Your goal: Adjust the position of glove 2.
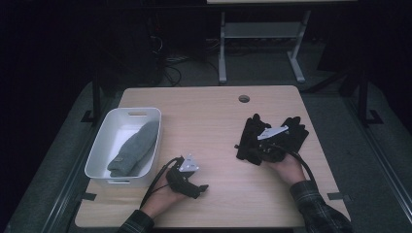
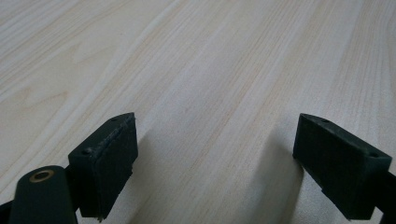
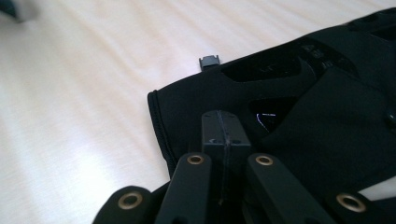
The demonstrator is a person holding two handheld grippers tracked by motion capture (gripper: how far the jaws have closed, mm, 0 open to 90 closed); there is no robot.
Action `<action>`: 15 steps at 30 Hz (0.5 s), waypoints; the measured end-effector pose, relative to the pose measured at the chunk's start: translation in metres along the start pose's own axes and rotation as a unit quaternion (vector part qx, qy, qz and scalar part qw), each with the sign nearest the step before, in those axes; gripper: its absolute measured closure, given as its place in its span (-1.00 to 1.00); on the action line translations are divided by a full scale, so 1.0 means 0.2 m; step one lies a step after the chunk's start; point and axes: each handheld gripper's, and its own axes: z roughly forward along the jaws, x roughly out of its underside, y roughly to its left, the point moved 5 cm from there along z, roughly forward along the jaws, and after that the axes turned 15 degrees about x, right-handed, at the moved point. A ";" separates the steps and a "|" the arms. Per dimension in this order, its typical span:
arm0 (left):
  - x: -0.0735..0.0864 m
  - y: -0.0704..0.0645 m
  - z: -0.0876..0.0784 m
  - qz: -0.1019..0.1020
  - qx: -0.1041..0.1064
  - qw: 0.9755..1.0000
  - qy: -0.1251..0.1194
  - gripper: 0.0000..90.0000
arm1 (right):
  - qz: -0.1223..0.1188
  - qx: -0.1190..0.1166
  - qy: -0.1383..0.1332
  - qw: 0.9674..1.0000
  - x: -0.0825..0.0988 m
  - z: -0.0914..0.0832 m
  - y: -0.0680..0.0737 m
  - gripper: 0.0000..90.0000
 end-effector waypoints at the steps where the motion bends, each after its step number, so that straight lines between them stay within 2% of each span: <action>1: 0.00 0.00 0.00 0.000 0.000 1.000 0.000 -0.71 | -0.004 -0.007 0.000 1.000 0.00 -0.01 0.03 1.00; 7: 0.00 0.00 0.00 0.000 -0.001 1.000 -0.001 -0.71 | -0.034 -0.044 0.004 0.998 0.02 -0.05 0.16 1.00; 12: 0.00 0.00 0.00 0.000 -0.001 1.000 0.001 -0.71 | -0.063 -0.068 0.009 0.996 0.05 -0.09 0.27 1.00; 15: 0.00 0.00 0.00 0.000 -0.002 1.000 0.000 -0.71 | -0.067 -0.078 0.011 0.995 0.08 -0.13 0.31 1.00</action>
